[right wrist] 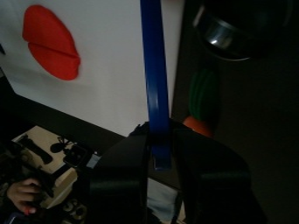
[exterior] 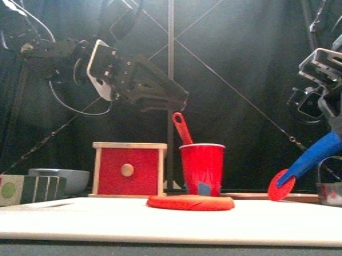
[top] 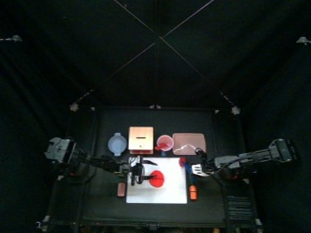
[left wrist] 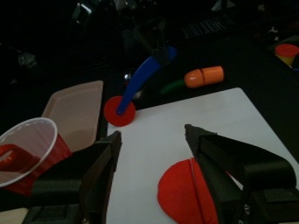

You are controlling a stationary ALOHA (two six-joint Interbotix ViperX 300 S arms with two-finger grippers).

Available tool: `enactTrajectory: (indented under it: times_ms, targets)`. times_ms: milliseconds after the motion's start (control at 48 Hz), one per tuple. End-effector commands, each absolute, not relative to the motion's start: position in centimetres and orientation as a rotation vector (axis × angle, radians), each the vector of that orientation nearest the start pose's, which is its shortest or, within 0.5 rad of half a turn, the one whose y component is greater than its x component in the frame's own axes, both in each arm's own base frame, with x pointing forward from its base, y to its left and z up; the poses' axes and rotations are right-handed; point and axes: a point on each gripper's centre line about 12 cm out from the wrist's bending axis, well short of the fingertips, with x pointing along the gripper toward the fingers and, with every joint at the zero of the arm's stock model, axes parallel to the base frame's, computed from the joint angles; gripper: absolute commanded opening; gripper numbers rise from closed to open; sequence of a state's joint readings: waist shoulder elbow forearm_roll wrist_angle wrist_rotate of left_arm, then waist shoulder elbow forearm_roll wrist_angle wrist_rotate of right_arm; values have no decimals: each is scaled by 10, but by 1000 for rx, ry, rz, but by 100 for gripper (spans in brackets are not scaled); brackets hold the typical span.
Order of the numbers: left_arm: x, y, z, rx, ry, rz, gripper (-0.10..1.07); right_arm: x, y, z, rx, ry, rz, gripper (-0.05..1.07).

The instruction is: Drop pizza cutter

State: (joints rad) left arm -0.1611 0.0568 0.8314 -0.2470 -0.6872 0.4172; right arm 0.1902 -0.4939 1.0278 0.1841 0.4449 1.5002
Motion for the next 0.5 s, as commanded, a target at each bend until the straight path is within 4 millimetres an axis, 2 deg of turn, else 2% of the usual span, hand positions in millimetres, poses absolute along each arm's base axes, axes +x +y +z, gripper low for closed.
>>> enactTrajectory:
  times_ms: [0,188,333,479]
  targets:
    - [379,-43,177,256,177,-25,93,245,60,177,1469,895,-561,68]
    - [379,-43,177,256,177,-25,93,255,67,171,1436,900,-539,77]
    - [379,-42,177,256,178,-25,93,258,72,167,1420,908,-527,91]
    - [378,-42,176,258,180,-26,93,256,70,163,1396,914,-533,94]
